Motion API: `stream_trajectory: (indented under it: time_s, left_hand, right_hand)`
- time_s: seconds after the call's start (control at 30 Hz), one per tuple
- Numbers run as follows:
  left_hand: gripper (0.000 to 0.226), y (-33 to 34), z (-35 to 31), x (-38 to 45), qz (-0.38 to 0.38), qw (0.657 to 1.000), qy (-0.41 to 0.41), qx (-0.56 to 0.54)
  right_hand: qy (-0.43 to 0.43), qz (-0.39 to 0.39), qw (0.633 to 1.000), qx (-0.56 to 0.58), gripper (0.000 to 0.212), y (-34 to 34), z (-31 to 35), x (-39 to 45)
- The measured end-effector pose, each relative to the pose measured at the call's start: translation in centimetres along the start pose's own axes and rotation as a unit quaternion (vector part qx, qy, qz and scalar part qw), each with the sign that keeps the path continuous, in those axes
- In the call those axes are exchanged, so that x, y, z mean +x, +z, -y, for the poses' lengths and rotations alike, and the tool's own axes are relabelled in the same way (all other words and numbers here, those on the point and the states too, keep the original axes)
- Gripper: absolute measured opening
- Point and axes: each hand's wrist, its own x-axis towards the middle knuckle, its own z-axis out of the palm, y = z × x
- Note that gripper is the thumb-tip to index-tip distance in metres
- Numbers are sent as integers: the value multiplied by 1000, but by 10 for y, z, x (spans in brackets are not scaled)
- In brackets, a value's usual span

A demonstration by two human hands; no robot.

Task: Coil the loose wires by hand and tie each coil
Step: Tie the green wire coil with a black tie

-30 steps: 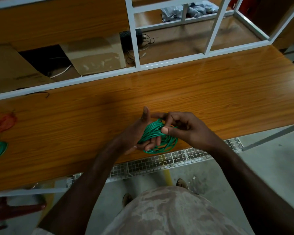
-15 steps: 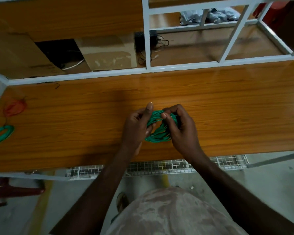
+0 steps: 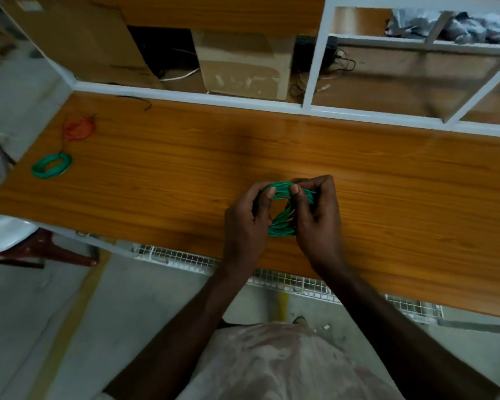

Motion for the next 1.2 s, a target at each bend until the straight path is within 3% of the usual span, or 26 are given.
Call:
stream_trajectory:
  time_s: [0.23,0.43,0.57,0.7,0.87,1.0,1.2]
  left_hand:
    - [38,-77,40,46,-124,986,-83,-69]
    - [39,-175,97,108,-134,949,-171,-230]
    - [27,-246,139,154,-107,912,-232,-320]
    - [23,-305,176,199,-100,927,-226,-283]
    - [23,-344,208,237,-54,953,-188,-231]
    - [26,-358,224,260,-48,957,-201,-206]
    - [25,-370,250,294,-48,962,-199,-181]
  right_hand:
    - [-35,30,999,11,15,107,22,24]
    - [-33,31,999,12,15,245,30,53]
    - [0,30,999,25,15,335,33,69]
    - [30,69,994,74,19,398,37,91]
    - [121,158,973,119,17,428,36,124]
    - [214,157,949,171,32,437,28,160]
    - [184,120,975,15,12,457,-20,231]
